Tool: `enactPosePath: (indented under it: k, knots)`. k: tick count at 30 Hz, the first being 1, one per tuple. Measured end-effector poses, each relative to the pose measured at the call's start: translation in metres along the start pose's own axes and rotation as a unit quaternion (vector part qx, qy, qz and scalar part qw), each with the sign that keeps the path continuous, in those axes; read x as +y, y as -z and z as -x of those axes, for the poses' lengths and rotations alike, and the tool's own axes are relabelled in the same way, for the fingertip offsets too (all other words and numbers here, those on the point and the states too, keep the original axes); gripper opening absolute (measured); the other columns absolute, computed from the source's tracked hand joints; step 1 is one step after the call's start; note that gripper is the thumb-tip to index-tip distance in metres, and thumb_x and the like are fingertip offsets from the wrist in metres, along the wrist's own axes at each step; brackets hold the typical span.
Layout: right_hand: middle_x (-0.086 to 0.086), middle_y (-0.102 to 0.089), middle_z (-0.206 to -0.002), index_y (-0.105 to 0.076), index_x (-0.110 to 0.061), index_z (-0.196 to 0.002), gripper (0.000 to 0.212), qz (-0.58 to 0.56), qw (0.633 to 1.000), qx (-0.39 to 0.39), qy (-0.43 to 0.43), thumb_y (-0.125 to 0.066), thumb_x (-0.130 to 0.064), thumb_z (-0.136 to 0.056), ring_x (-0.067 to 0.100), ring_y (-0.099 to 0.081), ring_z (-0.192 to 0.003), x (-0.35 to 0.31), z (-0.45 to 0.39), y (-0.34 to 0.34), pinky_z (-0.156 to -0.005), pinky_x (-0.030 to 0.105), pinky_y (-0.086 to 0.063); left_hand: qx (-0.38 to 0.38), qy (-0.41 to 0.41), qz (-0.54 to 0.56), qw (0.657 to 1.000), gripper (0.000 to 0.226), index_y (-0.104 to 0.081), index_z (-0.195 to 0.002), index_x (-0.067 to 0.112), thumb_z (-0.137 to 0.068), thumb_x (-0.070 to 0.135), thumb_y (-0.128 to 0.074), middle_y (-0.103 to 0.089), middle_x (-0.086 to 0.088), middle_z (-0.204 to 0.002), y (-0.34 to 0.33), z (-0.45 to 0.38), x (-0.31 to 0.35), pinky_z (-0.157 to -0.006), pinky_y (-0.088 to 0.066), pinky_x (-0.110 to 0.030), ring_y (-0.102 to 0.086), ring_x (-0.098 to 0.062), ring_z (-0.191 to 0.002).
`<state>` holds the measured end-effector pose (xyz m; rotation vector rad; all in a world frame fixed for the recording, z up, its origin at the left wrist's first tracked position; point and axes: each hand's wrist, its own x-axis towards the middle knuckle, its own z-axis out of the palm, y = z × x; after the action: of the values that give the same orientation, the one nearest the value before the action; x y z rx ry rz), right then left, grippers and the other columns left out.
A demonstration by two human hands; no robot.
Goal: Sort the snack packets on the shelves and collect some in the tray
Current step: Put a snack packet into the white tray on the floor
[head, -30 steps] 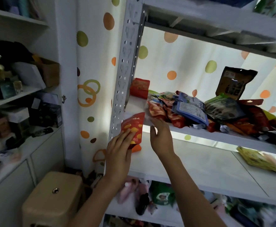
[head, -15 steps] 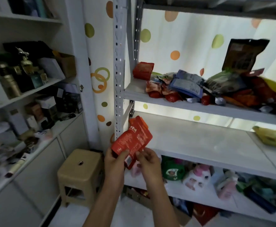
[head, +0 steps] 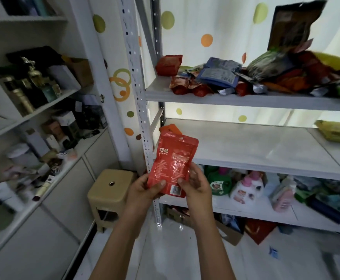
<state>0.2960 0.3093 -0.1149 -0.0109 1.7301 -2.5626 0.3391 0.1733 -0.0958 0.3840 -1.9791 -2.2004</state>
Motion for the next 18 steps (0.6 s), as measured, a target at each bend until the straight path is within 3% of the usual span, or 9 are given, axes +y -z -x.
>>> enactPosePath:
  k: [3, 7, 10, 14, 18]
  knots:
    - [-0.002, -0.072, -0.109, -0.061, -0.021, -0.123, 0.046, -0.001, 1.000, 0.021, -0.001, -0.070, 0.002, -0.085, 0.008, -0.071, -0.094, -0.014, 0.003, -0.001, -0.070, 0.022, -0.057, -0.022, -0.009, 0.019, 1.000, 0.024, -0.064, -0.107, 0.018, -0.084, 0.019, -0.072, -0.076, 0.005, -0.094, -0.003, -0.006, 0.006, -0.065, -0.056, -0.019, -0.073, -0.012, -0.084]
    - [0.004, -0.076, -0.096, -0.069, -0.012, -0.108, 0.022, 0.067, 0.998, 0.022, 0.001, -0.069, -0.004, -0.087, 0.013, -0.073, -0.078, -0.021, 0.004, -0.008, -0.063, 0.023, -0.058, -0.057, -0.027, 0.048, 0.997, 0.035, -0.063, -0.118, 0.011, -0.085, 0.022, -0.072, -0.073, -0.005, -0.109, 0.003, -0.013, 0.006, -0.086, -0.055, -0.035, -0.071, -0.022, -0.099]
    - [0.001, -0.077, -0.094, -0.070, -0.011, -0.107, 0.020, 0.086, 0.996, 0.012, 0.005, -0.070, -0.007, -0.087, 0.021, -0.074, -0.086, -0.017, 0.006, -0.013, -0.067, 0.026, -0.059, -0.059, -0.021, 0.054, 0.997, 0.041, -0.062, -0.118, 0.013, -0.081, 0.025, -0.075, -0.072, -0.004, -0.110, 0.014, -0.017, 0.001, -0.087, -0.056, -0.035, -0.070, -0.022, -0.100]
    - [0.002, -0.077, -0.096, -0.069, -0.012, -0.105, 0.021, 0.079, 0.997, 0.001, 0.000, -0.070, -0.003, -0.086, 0.015, -0.074, -0.082, -0.013, 0.017, -0.026, -0.061, 0.020, -0.056, -0.055, -0.007, 0.033, 0.998, 0.047, -0.064, -0.113, 0.015, -0.072, 0.030, -0.082, -0.074, -0.003, -0.106, 0.034, -0.019, -0.002, -0.088, -0.056, -0.041, -0.071, -0.021, -0.096]
    - [0.006, -0.075, -0.102, -0.068, -0.010, -0.108, 0.022, 0.077, 0.997, -0.014, -0.006, -0.069, -0.003, -0.087, 0.013, -0.073, -0.078, -0.005, 0.025, -0.041, -0.057, 0.017, -0.053, -0.026, -0.002, 0.042, 0.999, 0.034, -0.065, -0.108, 0.013, -0.077, 0.019, -0.078, -0.074, -0.006, -0.103, 0.051, -0.015, -0.006, -0.080, -0.059, -0.036, -0.073, -0.023, -0.092]
